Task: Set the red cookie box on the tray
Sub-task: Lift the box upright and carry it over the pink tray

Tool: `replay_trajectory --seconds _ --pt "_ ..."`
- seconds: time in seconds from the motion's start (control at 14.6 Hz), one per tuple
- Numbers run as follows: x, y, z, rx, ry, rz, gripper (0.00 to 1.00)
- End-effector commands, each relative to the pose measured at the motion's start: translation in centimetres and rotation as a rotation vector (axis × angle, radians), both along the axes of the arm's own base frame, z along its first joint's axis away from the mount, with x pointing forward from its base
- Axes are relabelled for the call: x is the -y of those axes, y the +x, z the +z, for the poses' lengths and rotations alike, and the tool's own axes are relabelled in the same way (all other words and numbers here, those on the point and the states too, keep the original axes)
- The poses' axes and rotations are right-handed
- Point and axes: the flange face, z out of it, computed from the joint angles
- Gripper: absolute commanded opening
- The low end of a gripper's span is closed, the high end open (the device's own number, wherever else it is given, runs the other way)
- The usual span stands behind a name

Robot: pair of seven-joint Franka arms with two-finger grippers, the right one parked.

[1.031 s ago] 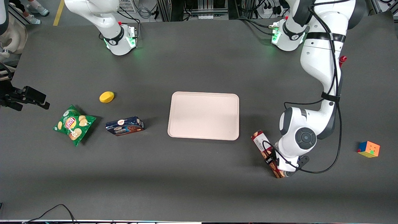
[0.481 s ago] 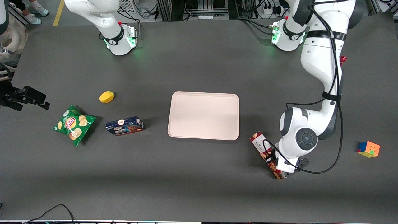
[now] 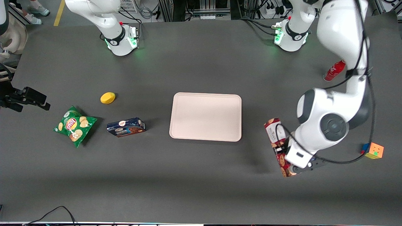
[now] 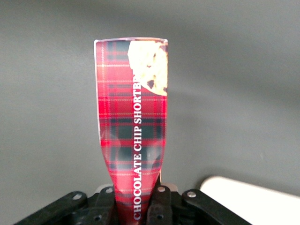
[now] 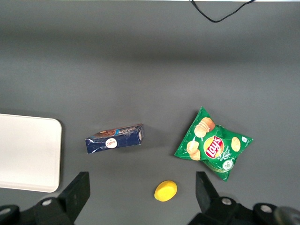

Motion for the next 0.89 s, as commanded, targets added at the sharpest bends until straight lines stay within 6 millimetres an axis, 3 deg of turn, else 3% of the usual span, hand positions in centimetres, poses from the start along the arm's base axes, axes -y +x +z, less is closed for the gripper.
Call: replay_trajectory --seconds 0.0,0.21,0.41,0.62,0.82 --pt "3.3 -3.3 5.1 -0.016 0.034 -0.125 0.00" --pt "7.4 -6.0 7.7 0.005 0.085 -0.210 0.00" --pt "11.3 -8.7 8.5 -0.021 0.080 -0.268 0.00" --pt "16.1 -11.4 6.0 -0.030 0.089 -0.257 0.00" --pt "17.6 -13.4 1.4 -0.029 0.089 -0.283 0.00"
